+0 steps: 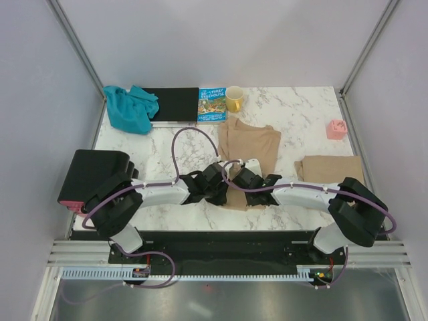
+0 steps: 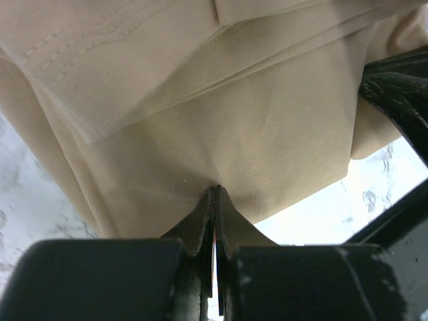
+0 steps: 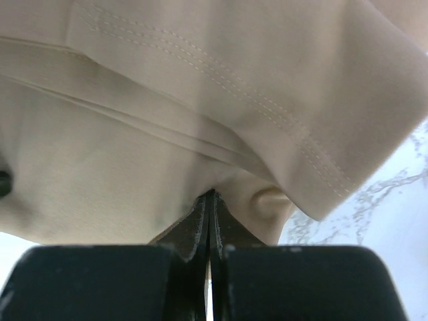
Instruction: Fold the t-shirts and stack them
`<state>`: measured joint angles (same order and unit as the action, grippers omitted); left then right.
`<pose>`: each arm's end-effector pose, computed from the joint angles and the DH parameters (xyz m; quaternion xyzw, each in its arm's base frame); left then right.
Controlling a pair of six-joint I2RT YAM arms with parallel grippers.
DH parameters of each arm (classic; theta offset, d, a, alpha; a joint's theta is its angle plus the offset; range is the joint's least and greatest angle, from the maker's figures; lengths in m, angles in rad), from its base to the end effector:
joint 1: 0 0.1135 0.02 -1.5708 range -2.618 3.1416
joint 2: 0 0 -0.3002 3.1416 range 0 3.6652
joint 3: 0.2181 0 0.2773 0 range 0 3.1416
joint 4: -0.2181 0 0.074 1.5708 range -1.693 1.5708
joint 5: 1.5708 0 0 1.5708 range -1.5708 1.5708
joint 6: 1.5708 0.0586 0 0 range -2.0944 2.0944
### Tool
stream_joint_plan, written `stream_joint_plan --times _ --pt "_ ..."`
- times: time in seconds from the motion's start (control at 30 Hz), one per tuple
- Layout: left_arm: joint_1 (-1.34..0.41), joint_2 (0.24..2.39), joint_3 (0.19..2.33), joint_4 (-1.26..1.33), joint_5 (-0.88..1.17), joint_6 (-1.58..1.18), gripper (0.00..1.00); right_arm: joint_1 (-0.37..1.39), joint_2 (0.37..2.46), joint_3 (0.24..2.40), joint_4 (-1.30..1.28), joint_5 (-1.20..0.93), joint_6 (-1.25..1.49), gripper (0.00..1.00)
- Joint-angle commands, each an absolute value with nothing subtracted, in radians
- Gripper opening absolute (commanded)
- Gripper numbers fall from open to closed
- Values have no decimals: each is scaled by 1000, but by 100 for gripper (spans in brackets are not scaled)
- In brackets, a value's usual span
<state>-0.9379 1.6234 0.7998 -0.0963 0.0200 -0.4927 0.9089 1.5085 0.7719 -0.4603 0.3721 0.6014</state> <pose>0.2026 -0.2782 0.1500 0.2123 0.9234 -0.2168 0.2351 0.1945 0.2150 0.1560 -0.1139 0.9595 -0.0072 0.2576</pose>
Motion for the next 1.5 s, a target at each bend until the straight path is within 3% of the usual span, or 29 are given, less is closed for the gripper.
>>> stream_joint_plan --times 0.0,0.33,0.73,0.77,0.87,1.1,1.17,1.3,1.47 --pt "-992 1615 697 -224 75 -574 2 991 1580 710 -446 209 690 0" --pt "-1066 1482 600 -271 77 -660 2 1107 1545 686 -518 201 744 0" --pt "-1069 1422 635 -411 -43 -675 2 1111 1418 655 -637 294 796 1" --pt "-1069 1413 637 -413 -44 -678 5 1109 1405 660 -641 299 798 8" --pt "-1069 1371 650 -419 -67 -673 19 1111 1341 678 -655 331 798 19" --pt "-1068 1309 738 -488 -135 -626 31 1109 1165 755 -689 469 727 24" --pt "-1068 1286 750 -495 -161 -615 37 1111 1143 753 -693 518 719 40" --pt "-1063 1273 773 -483 -193 -606 44 1108 1131 717 -664 543 700 41" --pt "-1060 1328 808 -480 -195 -594 45 1108 1158 696 -589 497 692 44"
